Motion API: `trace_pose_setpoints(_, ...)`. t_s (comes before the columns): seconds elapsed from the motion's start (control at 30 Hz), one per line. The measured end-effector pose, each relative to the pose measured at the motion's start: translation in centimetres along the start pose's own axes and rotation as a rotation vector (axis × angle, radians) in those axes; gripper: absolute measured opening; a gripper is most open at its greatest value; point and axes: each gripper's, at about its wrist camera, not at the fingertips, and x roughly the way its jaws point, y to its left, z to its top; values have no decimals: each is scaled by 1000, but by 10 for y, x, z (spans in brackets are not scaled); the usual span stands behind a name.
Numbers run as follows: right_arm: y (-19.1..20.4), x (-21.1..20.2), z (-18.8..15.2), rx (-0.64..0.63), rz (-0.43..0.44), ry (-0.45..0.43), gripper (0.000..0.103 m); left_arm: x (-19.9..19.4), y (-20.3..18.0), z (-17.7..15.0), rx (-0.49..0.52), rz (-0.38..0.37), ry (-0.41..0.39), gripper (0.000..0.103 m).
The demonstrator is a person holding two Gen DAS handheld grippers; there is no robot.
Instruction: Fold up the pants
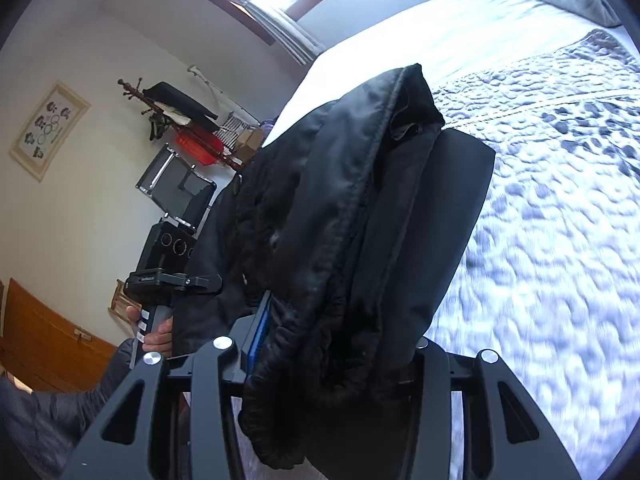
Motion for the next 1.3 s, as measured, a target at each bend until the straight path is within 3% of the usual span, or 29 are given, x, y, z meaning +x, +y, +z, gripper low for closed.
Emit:
trace_pose_setpoints(0.07,-10,18,9,32,3,17,45,1,8,15,-18,9,-5,50)
trace_pose_setpoints(0.2,-31,49,16,86,-8,46,45,6,28,35,-54,45,7,50)
trace_pose_setpoints(0.43,-59,54,7,149,25,32,48,-3,52,38,-70,10,-11,57)
trace_pose_setpoints(0.53,-78,48,-4,176,30,29,60,-3,63,30,-71,-4,-36,62)
trace_pose_setpoints(0.57,-81,48,-7,187,26,24,65,-16,81,35,-76,-6,-43,62)
trace_pose_setpoints(0.7,-95,39,-21,218,51,-8,72,-33,112,28,-78,-20,-67,66)
trace_pose_setpoints(0.83,-105,23,-33,218,35,-29,78,-43,116,22,-63,-22,-84,69)
trace_pose_setpoints(0.9,-103,13,-40,194,9,-35,78,-54,117,19,-58,16,-119,86)
trace_pose_setpoints(0.97,-102,2,-47,180,-22,-40,80,-67,118,16,-53,24,-167,92)
trace_pose_setpoints(1.07,-98,-13,-57,170,-51,-54,80,-91,114,8,-65,121,-257,98)
trace_pose_setpoints(1.17,-85,-21,-67,123,-165,-33,81,-110,106,-7,-30,224,-304,99)
trace_pose_setpoints(1.3,-59,-28,-82,64,-323,-31,90,-122,85,-33,50,406,-329,100)
